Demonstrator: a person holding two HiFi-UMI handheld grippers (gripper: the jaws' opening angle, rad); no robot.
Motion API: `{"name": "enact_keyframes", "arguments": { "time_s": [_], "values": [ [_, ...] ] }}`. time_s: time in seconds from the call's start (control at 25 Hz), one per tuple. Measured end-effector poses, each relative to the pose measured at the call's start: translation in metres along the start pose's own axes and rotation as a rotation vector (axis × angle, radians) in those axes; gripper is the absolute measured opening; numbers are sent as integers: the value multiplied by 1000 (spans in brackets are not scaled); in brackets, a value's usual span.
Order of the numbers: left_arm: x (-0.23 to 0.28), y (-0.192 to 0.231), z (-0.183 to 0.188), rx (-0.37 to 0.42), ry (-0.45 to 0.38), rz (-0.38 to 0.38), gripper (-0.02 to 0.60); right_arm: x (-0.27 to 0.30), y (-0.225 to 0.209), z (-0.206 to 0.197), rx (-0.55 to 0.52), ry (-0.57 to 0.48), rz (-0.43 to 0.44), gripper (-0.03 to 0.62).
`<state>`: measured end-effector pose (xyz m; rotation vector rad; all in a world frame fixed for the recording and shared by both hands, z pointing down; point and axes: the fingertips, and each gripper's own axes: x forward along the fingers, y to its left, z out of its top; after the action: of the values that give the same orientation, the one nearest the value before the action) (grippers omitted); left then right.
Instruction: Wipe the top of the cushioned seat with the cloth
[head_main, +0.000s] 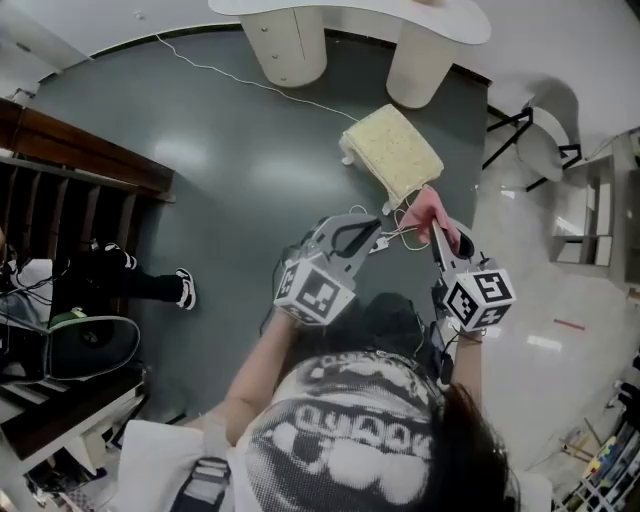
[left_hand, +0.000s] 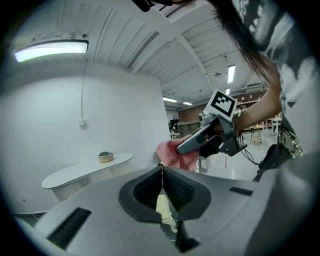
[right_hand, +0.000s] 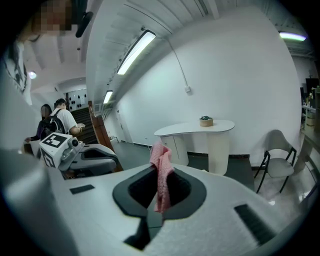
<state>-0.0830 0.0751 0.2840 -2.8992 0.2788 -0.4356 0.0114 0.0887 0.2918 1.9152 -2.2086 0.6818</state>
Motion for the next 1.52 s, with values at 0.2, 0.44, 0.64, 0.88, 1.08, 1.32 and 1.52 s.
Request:
{"name": "enact_keyframes", "arguments": {
  "time_s": [0.2, 0.44, 0.64, 0.88, 1.08, 1.32, 1.52],
  "values": [
    [37, 1, 3, -10, 9, -10, 8, 7, -43, 4, 3, 11, -3, 9],
    [86, 13, 11, -30, 32, 61, 8, 29, -99, 19, -24, 39, 62, 9],
    [137, 28, 21, -58, 64, 167, 8, 56, -150, 34, -79, 89, 166, 9],
    [182, 44, 40, -7, 91, 248, 8, 87, -195, 38, -108, 131, 276, 9],
    [207, 48, 46, 55, 139, 297, 8, 107, -220, 29, -119, 171, 340, 9],
    [218, 51, 43, 74, 180, 322, 8, 139, -241, 13, -139, 223, 379, 8],
    [214, 59, 31, 99, 218, 332, 8, 172, -246, 0, -150, 255, 393, 9]
  ]
}}
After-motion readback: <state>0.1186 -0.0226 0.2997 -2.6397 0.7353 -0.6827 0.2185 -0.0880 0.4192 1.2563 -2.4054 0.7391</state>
